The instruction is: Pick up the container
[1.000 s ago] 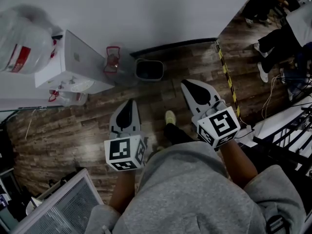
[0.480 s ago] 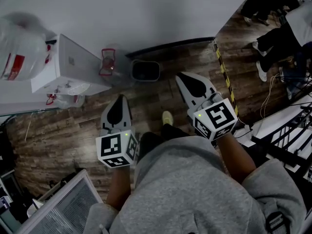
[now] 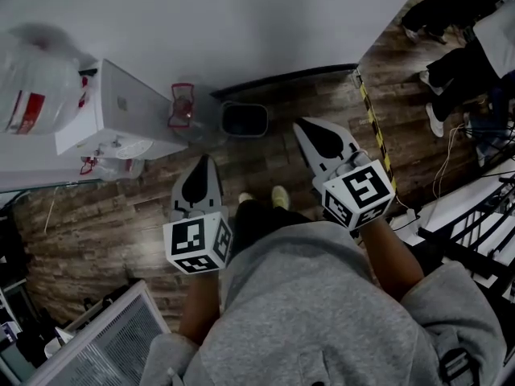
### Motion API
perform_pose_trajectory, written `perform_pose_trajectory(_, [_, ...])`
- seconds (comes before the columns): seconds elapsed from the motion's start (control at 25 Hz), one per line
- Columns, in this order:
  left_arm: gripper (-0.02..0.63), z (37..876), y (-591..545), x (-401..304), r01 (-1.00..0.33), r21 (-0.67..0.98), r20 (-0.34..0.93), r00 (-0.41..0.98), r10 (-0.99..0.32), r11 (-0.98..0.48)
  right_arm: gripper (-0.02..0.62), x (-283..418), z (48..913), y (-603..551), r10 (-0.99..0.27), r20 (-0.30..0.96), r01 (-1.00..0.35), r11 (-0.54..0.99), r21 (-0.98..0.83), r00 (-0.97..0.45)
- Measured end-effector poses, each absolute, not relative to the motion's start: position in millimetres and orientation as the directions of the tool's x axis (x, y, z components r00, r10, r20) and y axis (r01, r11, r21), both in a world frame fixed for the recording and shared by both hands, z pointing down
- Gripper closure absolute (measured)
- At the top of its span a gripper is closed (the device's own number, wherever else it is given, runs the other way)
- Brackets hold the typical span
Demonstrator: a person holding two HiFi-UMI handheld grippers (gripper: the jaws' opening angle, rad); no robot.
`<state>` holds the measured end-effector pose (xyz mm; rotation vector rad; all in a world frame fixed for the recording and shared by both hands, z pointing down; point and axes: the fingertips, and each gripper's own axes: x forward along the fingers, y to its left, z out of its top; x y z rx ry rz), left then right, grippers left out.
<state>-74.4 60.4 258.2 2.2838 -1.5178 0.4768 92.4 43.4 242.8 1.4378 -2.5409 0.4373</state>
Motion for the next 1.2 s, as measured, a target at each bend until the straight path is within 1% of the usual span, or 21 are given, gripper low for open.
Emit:
perform_pose_trajectory(0.4, [0.592, 268, 36, -90, -0.926, 0.122, 0.475, 0.370, -0.798, -0.357, 0.569, 74, 251, 21, -0.794, 0.328, -0.859, 0.487, -0.161, -0.511])
perform_pose_trajectory(0.8, [0.592, 277, -24, -109, -0.916, 0.151, 0.482, 0.395, -0.782, -0.371, 0.569, 54, 256, -38, -0.797, 0.355, -0.871, 0.470, -0.144, -0.488])
perform_pose_trajectory(1.2, [0.592, 290, -79, -132, -0.909, 0.191, 0.500, 0.415, -0.760, -0.370, 0.569, 24, 267, -96, -0.775, 0.396, -0.864, 0.489, -0.120, -0.493])
